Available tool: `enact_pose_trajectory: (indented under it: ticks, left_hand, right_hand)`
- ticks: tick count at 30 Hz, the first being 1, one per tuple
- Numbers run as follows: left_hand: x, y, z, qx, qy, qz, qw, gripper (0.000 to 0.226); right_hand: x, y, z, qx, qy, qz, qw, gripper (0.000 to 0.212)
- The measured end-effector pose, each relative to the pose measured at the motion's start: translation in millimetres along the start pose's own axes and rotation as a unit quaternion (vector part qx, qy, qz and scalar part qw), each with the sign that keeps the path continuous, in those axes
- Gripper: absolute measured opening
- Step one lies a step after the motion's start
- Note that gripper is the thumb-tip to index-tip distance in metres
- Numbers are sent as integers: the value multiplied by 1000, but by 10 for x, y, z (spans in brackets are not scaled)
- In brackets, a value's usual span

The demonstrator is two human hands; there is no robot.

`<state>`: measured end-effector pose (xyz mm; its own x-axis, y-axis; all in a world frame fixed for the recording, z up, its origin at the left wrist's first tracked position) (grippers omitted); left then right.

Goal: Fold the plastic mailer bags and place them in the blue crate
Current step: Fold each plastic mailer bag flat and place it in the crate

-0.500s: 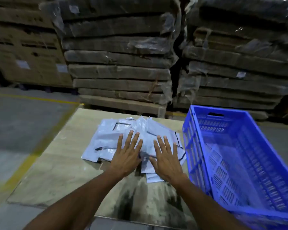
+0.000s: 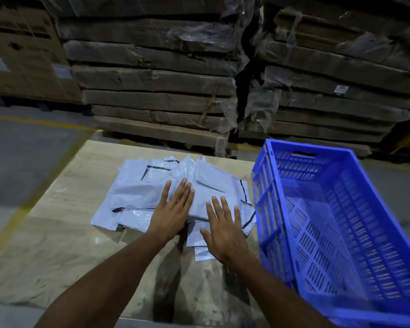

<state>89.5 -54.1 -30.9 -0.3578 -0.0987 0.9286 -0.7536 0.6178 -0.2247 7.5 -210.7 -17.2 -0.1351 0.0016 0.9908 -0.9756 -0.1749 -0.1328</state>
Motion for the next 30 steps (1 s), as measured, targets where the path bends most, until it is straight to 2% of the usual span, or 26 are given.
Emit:
enact_pose_trajectory:
  ticks: [4, 8, 12, 13, 21, 27, 30]
  left_hand:
    - [160, 147, -68, -4, 12, 41, 999, 85]
    - [344, 530, -100, -9, 9, 84, 996, 62]
    - [432, 1104, -118, 3, 39, 88, 995, 59]
    - [409, 1247, -96, -1, 47, 88, 995, 60]
    - [-25, 2211, 264, -73, 95, 7, 993, 66]
    - [-191, 2563, 288, -55, 120, -20, 991, 67]
    - [-226, 2542, 221, -40, 122, -50, 991, 68]
  right_hand:
    - [-84, -23, 32, 12, 11, -2, 1000, 75]
    - [-123, 14, -58, 24, 16, -2, 1000, 86]
    - [-234, 321, -265, 61, -1, 21, 998, 68]
    - [-248, 433, -339, 67, -12, 11, 998, 69]
    - [-645, 1348, -864, 68, 11, -108, 992, 114]
    - [-681, 1699, -1048, 38, -15, -111, 993, 100]
    - [-721, 1613, -1002, 47, -12, -133, 990, 109]
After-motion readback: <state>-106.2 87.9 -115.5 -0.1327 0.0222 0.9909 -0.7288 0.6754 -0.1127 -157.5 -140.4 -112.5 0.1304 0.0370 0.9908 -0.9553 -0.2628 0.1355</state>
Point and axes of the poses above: each hand's wrist, its own y-axis away from the middle knuckle, its own x-axis out of the back of the hand, z = x × y, the point moved 5 cm from there along -y, towards the middle knuckle, and after that the axes turned 3 degrees about y, right-handed, at the moved point
